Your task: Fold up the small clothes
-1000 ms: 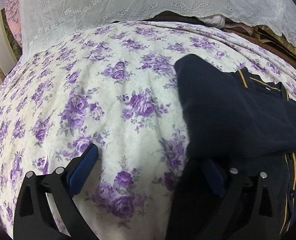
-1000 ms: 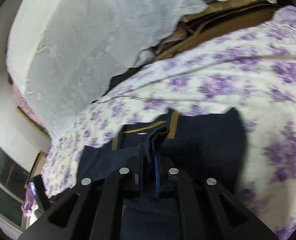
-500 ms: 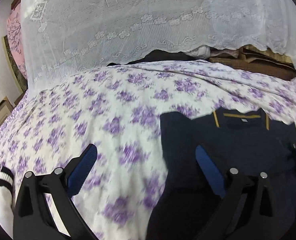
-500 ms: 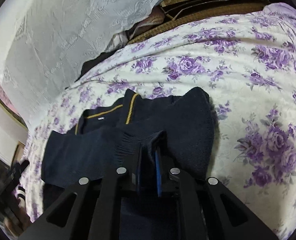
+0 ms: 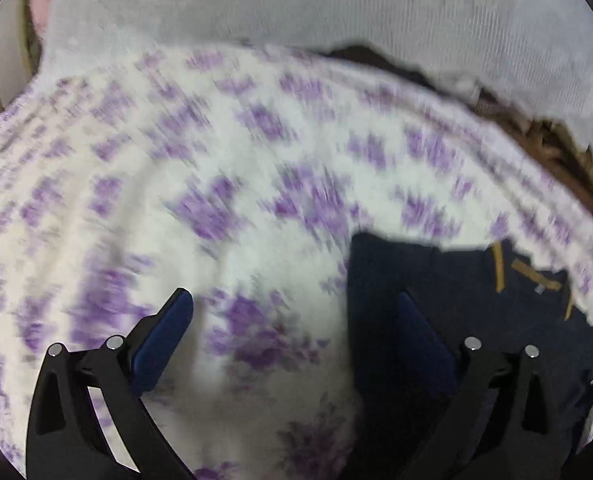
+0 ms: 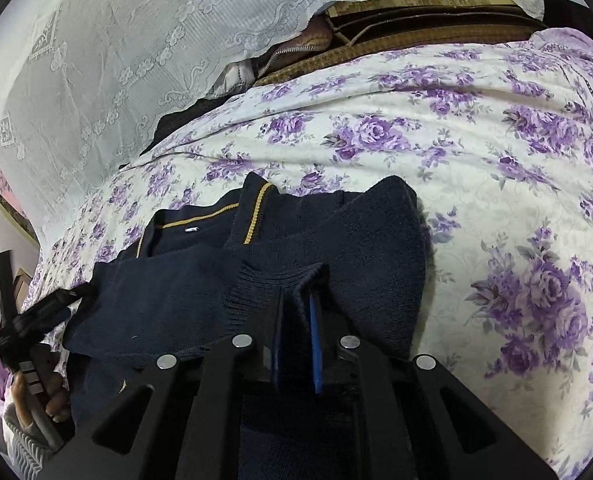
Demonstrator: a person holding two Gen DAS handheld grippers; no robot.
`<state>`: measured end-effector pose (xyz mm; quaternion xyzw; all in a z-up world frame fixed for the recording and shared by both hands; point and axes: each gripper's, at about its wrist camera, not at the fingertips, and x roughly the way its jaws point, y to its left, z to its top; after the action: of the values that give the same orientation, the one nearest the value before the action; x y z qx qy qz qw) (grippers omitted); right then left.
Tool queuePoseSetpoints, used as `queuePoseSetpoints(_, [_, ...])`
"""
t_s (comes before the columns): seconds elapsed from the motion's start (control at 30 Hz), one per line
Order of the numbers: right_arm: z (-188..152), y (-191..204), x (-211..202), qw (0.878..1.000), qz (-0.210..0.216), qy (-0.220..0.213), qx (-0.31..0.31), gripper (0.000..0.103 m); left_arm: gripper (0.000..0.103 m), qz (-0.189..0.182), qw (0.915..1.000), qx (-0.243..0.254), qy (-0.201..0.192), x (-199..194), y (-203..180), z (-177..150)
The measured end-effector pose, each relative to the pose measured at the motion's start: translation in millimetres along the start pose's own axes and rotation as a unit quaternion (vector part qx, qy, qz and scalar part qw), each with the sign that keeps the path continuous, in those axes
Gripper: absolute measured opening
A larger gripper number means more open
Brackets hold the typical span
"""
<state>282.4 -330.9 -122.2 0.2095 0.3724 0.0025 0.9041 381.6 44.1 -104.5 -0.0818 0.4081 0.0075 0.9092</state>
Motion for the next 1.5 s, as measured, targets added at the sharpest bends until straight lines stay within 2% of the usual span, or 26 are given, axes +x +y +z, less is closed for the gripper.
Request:
queuePoseSetpoints(0.07, [-0.2, -0.3, -1.1, 1.0, 0.001, -0.003, 0.001, 0.011, 0.099, -0.02, 0.9997, 0.008, 0.011, -6.3, 0.3, -2.5])
queuePoseSetpoints(0.13, [-0.5, -0.3, -6.6, 1.0, 0.001, -0.012, 0.002, 0.012, 0.099, -0.052, 0.9973, 0.03, 0.042, -8.6, -3.1, -16.2])
queuePoseSetpoints(0.17, [-0.5, 0.6, -9.6, 1.0, -0.004, -0.017, -0.001, 0.014, 0.099, -0.048, 0.9962, 0.051, 0.052, -10.3, -7.7, -24.7])
queuePoseSetpoints(0.23, [-0.9, 4.3, -10.5, 1.0, -0.021, -0.015, -0.016, 0.014, 0.099, 0.007, 0.9929, 0.104, 0.057, -8.8, -22.1, -43.3])
queuePoseSetpoints(0.27, [-1.9, 4.8, -7.8, 0.999, -0.027, -0.009, -0.021, 0.013, 0.099, 0.013, 0.9926, 0.108, 0.055, -9.3, -23.2, -47.2])
queuePoseSetpoints(0.37, [-2.1, 0.9, -4.9, 1.0, -0.025, -0.004, -0.018, 0.013, 0.099, 0.021, 0.9937, 0.098, 0.05, -16.2, -16.8, -54.3])
queuePoseSetpoints(0.43, [-3.3, -1.4, -12.0, 1.0, -0.024, -0.014, -0.011, 0.012, 0.098, 0.013, 0.9959, 0.08, 0.04, -29.6, -11.2, -54.8])
queuePoseSetpoints(0.47, [-3.3, -0.1, -16.8, 0.999, -0.025, -0.023, -0.01, 0.017, 0.098, 0.009, 0.9965, 0.077, 0.029, -40.1, -8.9, -52.9])
queuePoseSetpoints(0.53, [-1.0, 10.9, -32.4, 0.999, -0.011, -0.047, -0.022, 0.017, 0.098, 0.01, 0.9968, 0.078, -0.015, -63.9, -12.7, -43.6])
queuePoseSetpoints(0.63, [2.4, 42.5, -41.8, 0.996, 0.011, -0.059, -0.067, 0.016, 0.098, -0.02, 0.9948, 0.093, -0.035, -73.5, -31.3, -25.4])
queuePoseSetpoints(0.7, [3.4, 61.4, -35.7, 0.994, 0.018, -0.051, -0.093, 0.016, 0.098, -0.042, 0.992, 0.116, -0.027, -63.1, -50.1, -16.1])
queuePoseSetpoints(0.77, [6.1, 70.2, -17.3, 0.995, 0.023, -0.028, -0.096, 0.016, 0.098, -0.035, 0.9907, 0.131, -0.006, -37.0, -67.4, -9.8])
queuePoseSetpoints(0.8, [7.9, 70.6, -6.8, 0.995, 0.023, -0.016, -0.091, 0.016, 0.098, -0.035, 0.9907, 0.131, 0.011, -22.7, -71.4, -9.0])
queuePoseSetpoints(0.87, [12.6, 61.1, 25.6, 0.997, 0.013, 0.028, -0.07, 0.012, 0.099, -0.03, 0.9896, 0.121, 0.072, 25.5, -72.3, -11.0])
queuePoseSetpoints(0.9, [13.4, 55.7, 32.7, 0.997, 0.022, 0.035, -0.061, 0.01, 0.099, -0.051, 0.9908, 0.095, 0.081, 34.0, -65.3, -9.2])
queuePoseSetpoints(0.97, [17.0, 47.8, 33.5, 0.998, 0.039, 0.032, -0.044, 0.008, 0.099, -0.061, 0.9924, 0.072, 0.079, 33.7, -57.1, -2.5])
queuePoseSetpoints(1.03, [16.6, 47.4, 25.9, 0.998, 0.044, 0.024, -0.039, 0.009, 0.099, -0.055, 0.9933, 0.073, 0.07, 28.4, -55.7, -7.4])
queuePoseSetpoints(1.07, [11.9, 50.8, 18.3, 0.998, 0.04, 0.016, -0.044, 0.014, 0.098, -0.05, 0.994, 0.08, 0.056, 17.9, -56.6, -11.6])
queuePoseSetpoints(1.17, [-2.2, 69.2, -4.2, 0.994, 0.039, 0.003, -0.099, 0.015, 0.098, -0.08, 0.989, 0.123, 0.013, -26.7, -58.2, -33.9])
queuePoseSetpoints(1.2, [-7.4, 73.7, -9.3, 0.993, 0.038, 0.003, -0.114, 0.021, 0.098, -0.078, 0.9865, 0.144, 0.004, -39.9, -60.3, -44.7])
queuePoseSetpoints(1.27, [-18.8, 78.1, -7.5, 0.99, 0.027, 0.021, -0.136, 0.025, 0.098, -0.059, 0.9837, 0.17, 0.012, -42.3, -66.3, -58.3])
queuePoseSetpoints(1.33, [-28.6, 73.2, 6.2, 0.989, 0.02, 0.039, -0.142, 0.025, 0.099, -0.031, 0.981, 0.187, 0.04, -22.9, -75.1, -68.0])
queuePoseSetpoints(1.43, [-30.1, 77.3, -1.0, 0.989, 0.009, 0.025, -0.146, 0.023, 0.099, -0.046, 0.9841, 0.165, 0.048, -24.9, -66.2, -65.9])
queuePoseSetpoints(1.5, [-35.1, 77.0, -14.7, 0.991, 0.014, 0.004, -0.135, 0.026, 0.098, -0.049, 0.9871, 0.146, 0.044, -34.5, -59.2, -69.5])
